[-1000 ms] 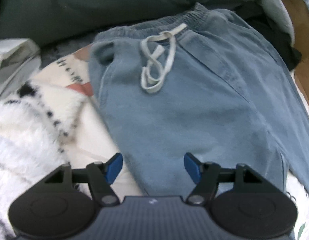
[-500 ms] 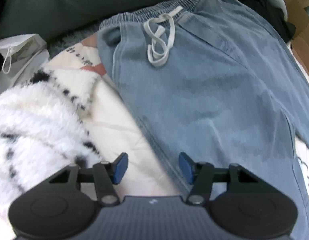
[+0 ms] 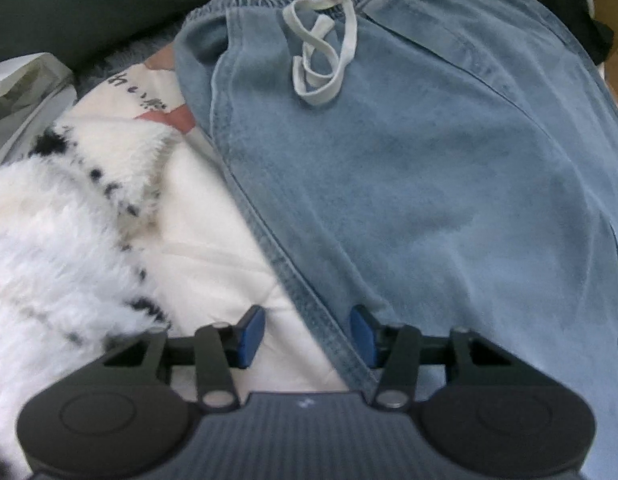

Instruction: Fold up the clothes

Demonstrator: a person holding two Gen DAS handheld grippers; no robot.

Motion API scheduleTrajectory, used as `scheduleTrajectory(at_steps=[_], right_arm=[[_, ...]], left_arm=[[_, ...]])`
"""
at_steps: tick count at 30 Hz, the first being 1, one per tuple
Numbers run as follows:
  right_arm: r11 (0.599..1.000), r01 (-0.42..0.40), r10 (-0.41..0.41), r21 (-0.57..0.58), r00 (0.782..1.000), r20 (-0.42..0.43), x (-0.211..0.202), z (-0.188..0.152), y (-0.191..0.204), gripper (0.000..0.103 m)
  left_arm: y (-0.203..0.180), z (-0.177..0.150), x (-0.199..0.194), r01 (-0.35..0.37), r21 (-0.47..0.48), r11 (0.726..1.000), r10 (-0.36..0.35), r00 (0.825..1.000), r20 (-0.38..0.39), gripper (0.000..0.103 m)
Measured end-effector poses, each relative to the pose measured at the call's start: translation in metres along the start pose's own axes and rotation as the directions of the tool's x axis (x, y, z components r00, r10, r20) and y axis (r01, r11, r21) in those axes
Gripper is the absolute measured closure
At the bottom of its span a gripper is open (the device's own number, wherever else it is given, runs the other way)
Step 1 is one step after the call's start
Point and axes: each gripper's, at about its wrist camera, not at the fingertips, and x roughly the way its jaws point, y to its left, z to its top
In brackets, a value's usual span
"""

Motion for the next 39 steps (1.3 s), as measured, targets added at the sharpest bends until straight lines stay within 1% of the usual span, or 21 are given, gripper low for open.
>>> scheduleTrajectory(at_steps=[4,6,8,10,12,15,18,21,24,31,37,39], right_arm=[[1.0,0.017,-0.017,0.002,1.0,-0.013,0.006,-0.001,-0.003,0.099],[1.0,0.027,-0.027,0.005,0.999,-0.021,0.009,-0.002,-0.005,0.099],[0.999,0.032,-0.032,0.006,0.999,-0.025,0.01,-0.003,-0.006,0.099],[0.999,0.028,-0.028,0.019,0.999,-0.025,0.007,-0.004,-0.006,0.099],[0.999,0.019,-0.019,0.033,1.0,-0.022,0.003,-0.003,-0.005,0.099],[1.0,0.02,-0.019,0.013,1.0,-0.014,-0.001,-0.002,-0.001,0.099],[1.0,0.023,-0.023,0.015,1.0,-0.012,-0.004,-0.002,-0.001,0.099],[0.999,0.042,-0.042,0.006,0.999,-0.019,-0.003,-0.006,0.0,0.099],[0.998,0.066,-0.066,0.004,0.997,-0.04,0.002,-0.013,-0.002,0.099],[0.99,0.107,-0.097,0.093,0.99,-0.101,0.02,-0.028,-0.019,0.099],[0.986,0.147,-0.132,0.083,0.978,-0.163,0.042,-0.034,-0.033,0.099],[0.985,0.155,-0.139,0.075,0.974,-0.18,0.05,-0.037,-0.038,0.099]], left_arm=[[0.001,0.007,0.006,0.012,-0.028,1.0,-0.012,1.0,-0.007,0.054],[0.005,0.009,0.005,0.02,-0.049,0.999,-0.021,1.0,-0.009,0.06],[0.011,0.012,0.0,0.034,-0.096,0.995,-0.037,0.999,-0.026,0.08],[0.017,0.016,-0.007,0.062,-0.137,0.989,-0.066,0.997,-0.025,0.085],[0.019,0.019,-0.014,0.082,-0.139,0.987,-0.085,0.996,-0.016,0.086],[0.016,0.02,-0.025,0.086,-0.113,0.99,-0.087,0.996,0.0,0.086],[0.013,0.018,-0.034,0.026,-0.073,0.997,-0.027,1.0,-0.007,0.086],[0.014,0.018,-0.036,-0.01,-0.058,0.998,0.009,1.0,-0.015,0.086],[0.015,0.02,-0.032,-0.02,-0.057,0.998,0.018,0.999,-0.032,0.087],[0.011,0.022,-0.027,-0.056,-0.006,0.998,0.055,0.997,-0.048,0.087],[0.001,0.017,-0.011,-0.105,0.057,0.993,0.108,0.992,-0.062,0.086],[0.0,0.017,-0.007,-0.109,0.071,0.991,0.114,0.991,-0.064,0.086]])
